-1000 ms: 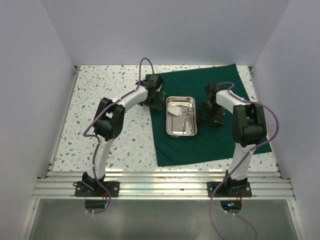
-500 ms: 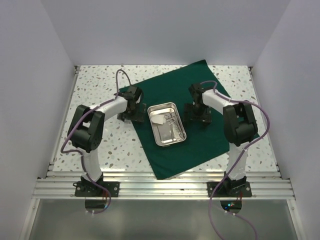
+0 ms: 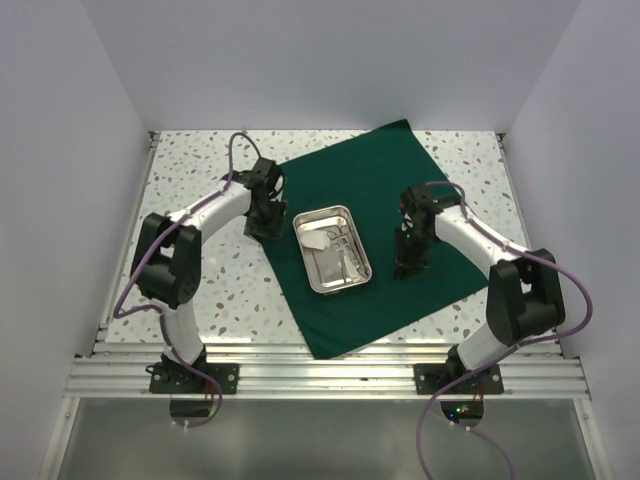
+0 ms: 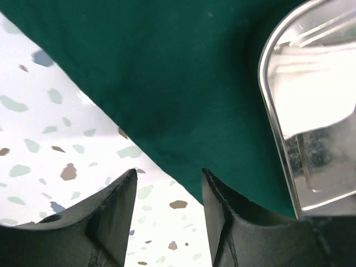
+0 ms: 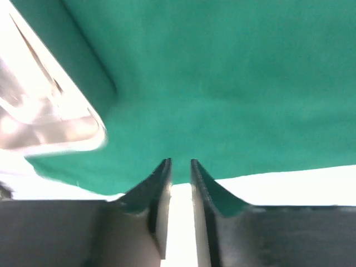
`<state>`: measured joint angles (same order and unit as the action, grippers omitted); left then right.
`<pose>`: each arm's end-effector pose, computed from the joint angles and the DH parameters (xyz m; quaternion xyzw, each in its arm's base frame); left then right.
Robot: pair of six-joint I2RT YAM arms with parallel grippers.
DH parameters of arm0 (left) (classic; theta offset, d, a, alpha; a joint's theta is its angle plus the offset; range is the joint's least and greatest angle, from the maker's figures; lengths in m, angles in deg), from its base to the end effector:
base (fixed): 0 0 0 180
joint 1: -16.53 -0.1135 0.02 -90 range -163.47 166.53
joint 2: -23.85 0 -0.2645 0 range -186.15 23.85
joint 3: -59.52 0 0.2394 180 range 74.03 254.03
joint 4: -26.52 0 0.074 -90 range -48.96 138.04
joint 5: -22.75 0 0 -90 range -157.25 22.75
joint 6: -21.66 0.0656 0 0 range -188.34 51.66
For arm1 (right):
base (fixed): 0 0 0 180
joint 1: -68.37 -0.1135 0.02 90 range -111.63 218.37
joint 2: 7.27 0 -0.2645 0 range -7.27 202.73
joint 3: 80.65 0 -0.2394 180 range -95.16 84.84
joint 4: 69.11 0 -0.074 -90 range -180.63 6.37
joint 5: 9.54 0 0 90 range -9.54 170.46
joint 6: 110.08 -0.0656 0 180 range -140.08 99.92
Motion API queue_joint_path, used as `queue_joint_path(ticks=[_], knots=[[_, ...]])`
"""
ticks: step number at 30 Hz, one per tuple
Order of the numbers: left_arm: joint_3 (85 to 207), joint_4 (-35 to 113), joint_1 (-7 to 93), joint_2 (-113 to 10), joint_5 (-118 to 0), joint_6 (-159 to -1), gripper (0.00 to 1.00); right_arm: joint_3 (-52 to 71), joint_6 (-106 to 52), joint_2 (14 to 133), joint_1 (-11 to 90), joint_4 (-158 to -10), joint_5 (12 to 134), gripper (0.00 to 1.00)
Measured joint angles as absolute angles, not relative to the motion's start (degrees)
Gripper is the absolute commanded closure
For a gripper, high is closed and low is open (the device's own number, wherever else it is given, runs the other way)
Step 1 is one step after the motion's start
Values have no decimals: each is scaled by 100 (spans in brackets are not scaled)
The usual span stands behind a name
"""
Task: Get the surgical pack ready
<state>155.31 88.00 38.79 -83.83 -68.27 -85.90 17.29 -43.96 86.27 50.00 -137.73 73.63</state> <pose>0.3471 -0.1408 0.1824 0.0393 0.9887 -0.0410 0.1390 0.2774 0.1003 0.1928 0.0427 0.9936 0.0864 0.0590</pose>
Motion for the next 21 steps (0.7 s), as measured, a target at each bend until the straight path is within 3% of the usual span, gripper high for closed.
queue_joint_path(ticks=[1,5,11,21], knots=[[15527,8817,3886,-8383,-6720,-8590,50,1980,-4407,8450,4998,-13782,7223,87],[15448,8865,3962,-8385,-6383,-8568,61,2778,-4542,8268,4939,-13631,6541,97],[15402,8913,4378,-8385,-5732,-8531,71,3538,-5148,8268,4842,-12798,5413,100],[15406,9023,4811,-8518,-4617,-8409,69,3226,-6324,8666,4860,-11557,4805,100]])
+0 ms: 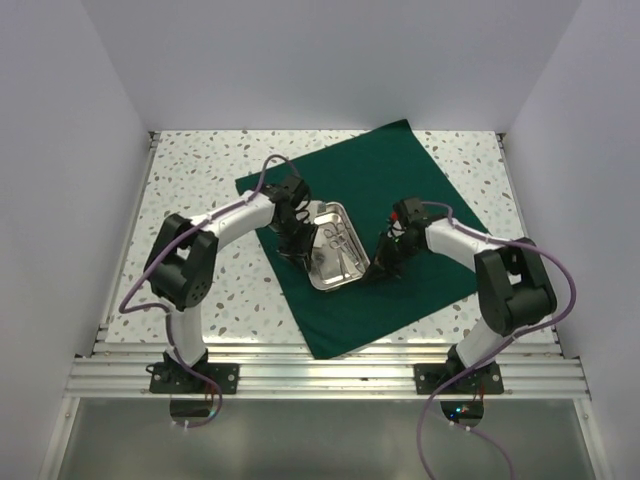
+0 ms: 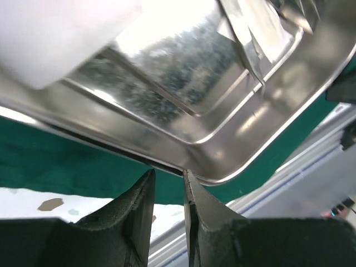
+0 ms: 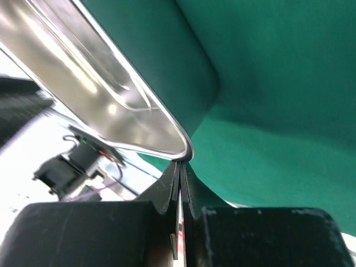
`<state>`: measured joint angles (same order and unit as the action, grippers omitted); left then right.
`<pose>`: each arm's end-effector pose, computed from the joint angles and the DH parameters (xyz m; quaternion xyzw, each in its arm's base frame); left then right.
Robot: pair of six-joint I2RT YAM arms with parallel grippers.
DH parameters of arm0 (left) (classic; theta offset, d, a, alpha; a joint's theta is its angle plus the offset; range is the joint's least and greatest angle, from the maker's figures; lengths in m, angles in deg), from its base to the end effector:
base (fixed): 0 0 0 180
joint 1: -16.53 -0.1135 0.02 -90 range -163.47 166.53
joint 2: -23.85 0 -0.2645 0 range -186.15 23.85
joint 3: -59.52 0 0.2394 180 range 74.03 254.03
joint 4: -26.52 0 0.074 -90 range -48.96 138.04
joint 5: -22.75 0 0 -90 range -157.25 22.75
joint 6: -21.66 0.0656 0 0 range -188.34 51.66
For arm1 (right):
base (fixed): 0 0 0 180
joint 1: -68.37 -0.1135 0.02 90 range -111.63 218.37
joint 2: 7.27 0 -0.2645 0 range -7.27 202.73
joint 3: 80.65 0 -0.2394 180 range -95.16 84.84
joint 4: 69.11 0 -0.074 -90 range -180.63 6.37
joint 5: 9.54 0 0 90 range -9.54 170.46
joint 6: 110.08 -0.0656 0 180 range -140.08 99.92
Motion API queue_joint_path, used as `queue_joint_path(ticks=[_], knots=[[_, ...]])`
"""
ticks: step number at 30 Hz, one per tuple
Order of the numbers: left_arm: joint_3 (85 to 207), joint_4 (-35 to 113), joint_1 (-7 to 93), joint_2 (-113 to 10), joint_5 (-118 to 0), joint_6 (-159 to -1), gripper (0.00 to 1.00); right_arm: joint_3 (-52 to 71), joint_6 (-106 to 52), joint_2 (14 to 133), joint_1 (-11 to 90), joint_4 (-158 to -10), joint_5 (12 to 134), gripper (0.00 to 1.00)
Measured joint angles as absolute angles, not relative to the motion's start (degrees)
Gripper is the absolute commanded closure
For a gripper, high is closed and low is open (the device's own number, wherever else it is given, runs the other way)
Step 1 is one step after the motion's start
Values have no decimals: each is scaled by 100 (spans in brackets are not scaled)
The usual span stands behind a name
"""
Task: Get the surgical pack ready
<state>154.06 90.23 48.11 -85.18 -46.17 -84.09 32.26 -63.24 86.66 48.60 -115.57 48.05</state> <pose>0.2992 -0.2116 0.1713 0.1533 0.9660 -0.2072 0.0195 0.2600 0.1308 0.1454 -0.1529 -0.9386 -0.3083 0.0252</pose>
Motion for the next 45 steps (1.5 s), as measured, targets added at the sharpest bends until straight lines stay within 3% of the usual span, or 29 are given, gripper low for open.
queue_joint_path(ticks=[10,16,18,20,21,23,25,34,45], knots=[[16235,9108,5075,-9349,-3426,-8361,62,1930,-6214,9206,5774,-11878,5404,97],[16871,8907,5333,-9801,-2921,-8378,48,629,-5661,9934,6077,-12547,5894,89],[16917,8856,5392,-9779,-2943,-8367,43,360,-5454,9960,6062,-12774,6069,77],[16899,8802,5427,-9677,-3111,-8345,31,207,-5264,9921,6049,-12976,6215,63],[16851,8767,5433,-9572,-3269,-8332,26,199,-5191,9896,6049,-13028,6292,48],[16751,8692,5429,-9255,-3761,-8297,19,221,-5052,9811,6042,-13223,6429,34],[16705,8618,5403,-8927,-4230,-8247,13,400,-4964,9645,6040,-13288,6499,30],[17516,8402,4483,-8787,-5566,-8053,13,1097,-5176,9326,5719,-13347,6456,24],[18138,8402,3962,-10470,-4974,-7974,23,1119,-5677,9879,5520,-12934,6300,27]])
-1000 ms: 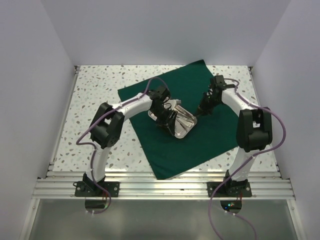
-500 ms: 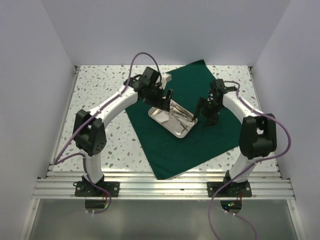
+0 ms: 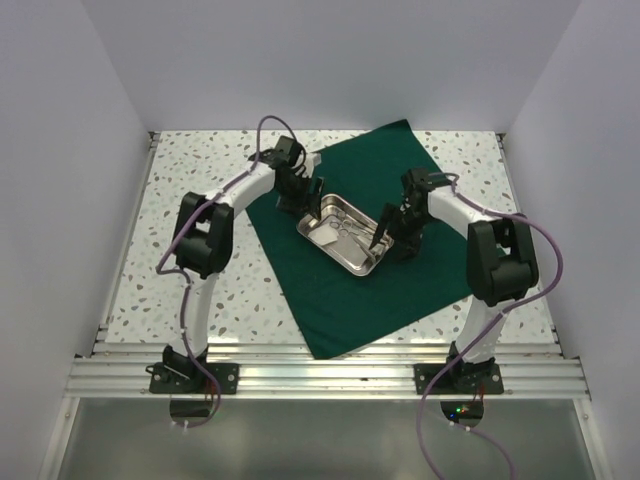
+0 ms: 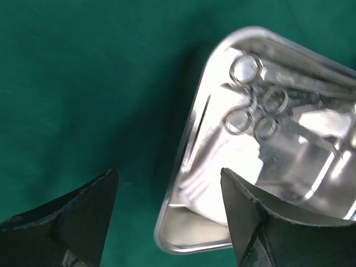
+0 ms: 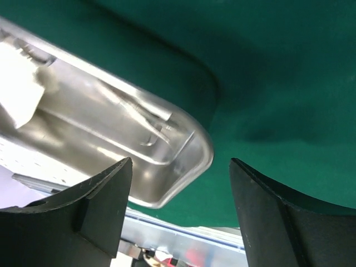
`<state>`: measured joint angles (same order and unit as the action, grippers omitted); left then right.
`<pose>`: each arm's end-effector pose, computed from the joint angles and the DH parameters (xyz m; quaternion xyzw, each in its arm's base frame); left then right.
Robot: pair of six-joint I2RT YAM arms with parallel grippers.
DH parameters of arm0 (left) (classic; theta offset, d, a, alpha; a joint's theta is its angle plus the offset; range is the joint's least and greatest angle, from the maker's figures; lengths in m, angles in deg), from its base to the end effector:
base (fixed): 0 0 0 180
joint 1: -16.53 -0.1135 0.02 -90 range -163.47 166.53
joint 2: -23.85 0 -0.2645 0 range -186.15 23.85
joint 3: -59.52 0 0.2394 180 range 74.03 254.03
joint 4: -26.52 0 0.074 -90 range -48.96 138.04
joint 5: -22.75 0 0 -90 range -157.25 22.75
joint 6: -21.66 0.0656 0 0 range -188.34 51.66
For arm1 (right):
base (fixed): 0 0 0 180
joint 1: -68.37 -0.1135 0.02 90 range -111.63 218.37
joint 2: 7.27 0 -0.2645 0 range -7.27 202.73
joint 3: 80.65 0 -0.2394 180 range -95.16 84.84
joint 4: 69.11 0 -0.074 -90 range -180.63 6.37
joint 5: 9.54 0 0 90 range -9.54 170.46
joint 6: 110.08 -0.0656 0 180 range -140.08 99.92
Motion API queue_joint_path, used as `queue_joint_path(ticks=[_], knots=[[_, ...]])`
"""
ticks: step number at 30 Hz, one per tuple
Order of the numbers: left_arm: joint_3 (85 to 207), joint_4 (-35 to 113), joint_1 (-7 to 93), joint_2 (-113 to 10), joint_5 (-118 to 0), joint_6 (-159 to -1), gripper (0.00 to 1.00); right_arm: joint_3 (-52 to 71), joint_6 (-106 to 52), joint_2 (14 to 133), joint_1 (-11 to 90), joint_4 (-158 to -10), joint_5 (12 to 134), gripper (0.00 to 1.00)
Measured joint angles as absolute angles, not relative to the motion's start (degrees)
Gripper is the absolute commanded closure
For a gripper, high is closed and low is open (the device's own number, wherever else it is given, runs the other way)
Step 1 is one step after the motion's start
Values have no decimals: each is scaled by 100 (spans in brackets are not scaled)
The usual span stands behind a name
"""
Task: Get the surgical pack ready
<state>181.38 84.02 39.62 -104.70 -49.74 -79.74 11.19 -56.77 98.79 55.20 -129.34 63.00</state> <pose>0.4357 -0.2072 0.1695 0.1319 0.9549 -0.2071 0.1668 0.3354 0.0987 0.1604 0.1850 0.9657 0.1800 0.0290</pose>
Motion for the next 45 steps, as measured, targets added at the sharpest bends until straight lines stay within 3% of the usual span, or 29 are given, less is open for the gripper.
queue_joint_path(ticks=[13,30,45], knots=[[17623,8072,4343,-10472,-4053,-8260,27,-5,-5607,10594,5881,-13214,6541,27],[18283,8159,4550,-10785,-3922,-8424,25,-1141,-5224,11426,6243,-13690,6895,26],[18208,8155,4550,-10785,-3835,-8420,17,-1382,-5165,11614,6250,-13754,6858,23]])
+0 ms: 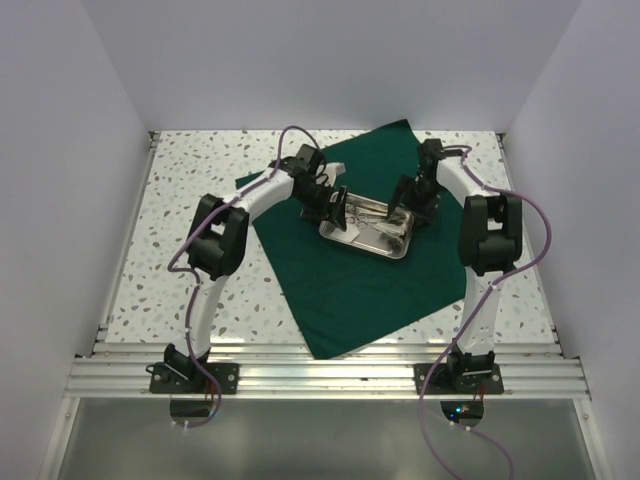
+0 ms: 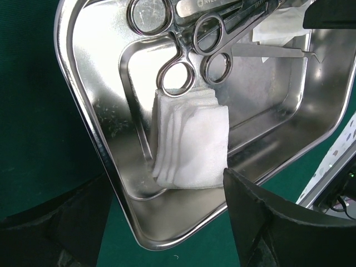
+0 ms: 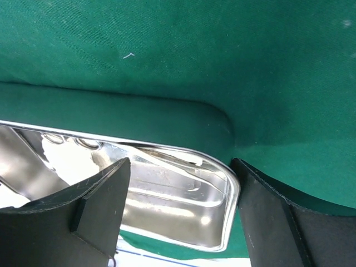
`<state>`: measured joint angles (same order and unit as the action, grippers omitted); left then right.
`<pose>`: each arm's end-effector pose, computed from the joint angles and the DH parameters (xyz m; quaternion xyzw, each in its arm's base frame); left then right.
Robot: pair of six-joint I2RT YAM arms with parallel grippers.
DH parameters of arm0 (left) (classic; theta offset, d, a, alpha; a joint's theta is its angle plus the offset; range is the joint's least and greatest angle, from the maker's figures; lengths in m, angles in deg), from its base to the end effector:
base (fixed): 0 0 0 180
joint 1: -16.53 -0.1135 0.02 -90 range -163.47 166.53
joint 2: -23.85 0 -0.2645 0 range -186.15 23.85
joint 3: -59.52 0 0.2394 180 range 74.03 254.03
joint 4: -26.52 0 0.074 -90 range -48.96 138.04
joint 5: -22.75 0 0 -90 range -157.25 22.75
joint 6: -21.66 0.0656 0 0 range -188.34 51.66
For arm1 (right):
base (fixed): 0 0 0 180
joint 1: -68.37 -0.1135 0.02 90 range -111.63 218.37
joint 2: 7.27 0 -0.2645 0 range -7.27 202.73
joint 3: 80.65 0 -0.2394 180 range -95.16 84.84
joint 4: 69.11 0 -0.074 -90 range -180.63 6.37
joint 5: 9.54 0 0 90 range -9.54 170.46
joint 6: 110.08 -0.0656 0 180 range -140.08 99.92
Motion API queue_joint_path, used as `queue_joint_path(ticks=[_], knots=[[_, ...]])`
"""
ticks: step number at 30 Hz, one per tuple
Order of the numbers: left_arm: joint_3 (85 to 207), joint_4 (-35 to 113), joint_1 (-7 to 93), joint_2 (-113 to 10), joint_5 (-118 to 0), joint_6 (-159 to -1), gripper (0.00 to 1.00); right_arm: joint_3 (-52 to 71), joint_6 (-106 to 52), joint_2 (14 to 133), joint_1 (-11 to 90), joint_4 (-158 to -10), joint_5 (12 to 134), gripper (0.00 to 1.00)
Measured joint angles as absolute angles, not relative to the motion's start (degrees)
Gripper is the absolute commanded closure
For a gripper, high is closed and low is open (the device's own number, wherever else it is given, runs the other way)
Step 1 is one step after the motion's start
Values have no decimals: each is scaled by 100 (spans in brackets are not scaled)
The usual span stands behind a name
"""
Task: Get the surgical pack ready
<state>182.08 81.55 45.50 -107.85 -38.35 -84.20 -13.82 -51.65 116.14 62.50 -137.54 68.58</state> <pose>0.4130 -0.2649 0.1547 0.1632 0.9313 -0.3074 0.1073 0.4247 0.0572 0.1562 0.2102 0.9673 0.1290 0.0599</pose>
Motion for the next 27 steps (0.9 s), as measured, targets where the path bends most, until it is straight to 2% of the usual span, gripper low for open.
queue_joint_path(ticks=[3,7,13,15,17,18,21,24,27], knots=[[18189,8148,4542,-10785,-3861,-8398,12,-1340,-5159,11614,6248,-13741,6807,20],[18038,8120,4459,-10695,-3953,-8365,4,-1340,-5150,11614,6239,-13747,6755,9],[17756,8021,4083,-10118,-4099,-8335,4,-1340,-5150,11516,6270,-13819,6807,6],[17618,7893,3962,-9845,-4180,-8345,12,-1340,-5154,11402,6316,-13867,6910,6],[17529,7783,3818,-9611,-4349,-8426,29,-1333,-5167,11223,6410,-13911,7065,9],[17529,7748,3777,-9567,-4418,-8437,34,-1314,-5178,11138,6447,-13913,7155,11],[17686,7816,3635,-9681,-4832,-8531,45,-1213,-5200,10814,6626,-13970,7553,13],[18167,8000,3556,-10304,-5284,-8542,46,-1176,-5183,10653,6757,-14001,7966,13],[18108,8096,3545,-10708,-5586,-8540,46,-1080,-5119,10655,6781,-13992,8259,13]])
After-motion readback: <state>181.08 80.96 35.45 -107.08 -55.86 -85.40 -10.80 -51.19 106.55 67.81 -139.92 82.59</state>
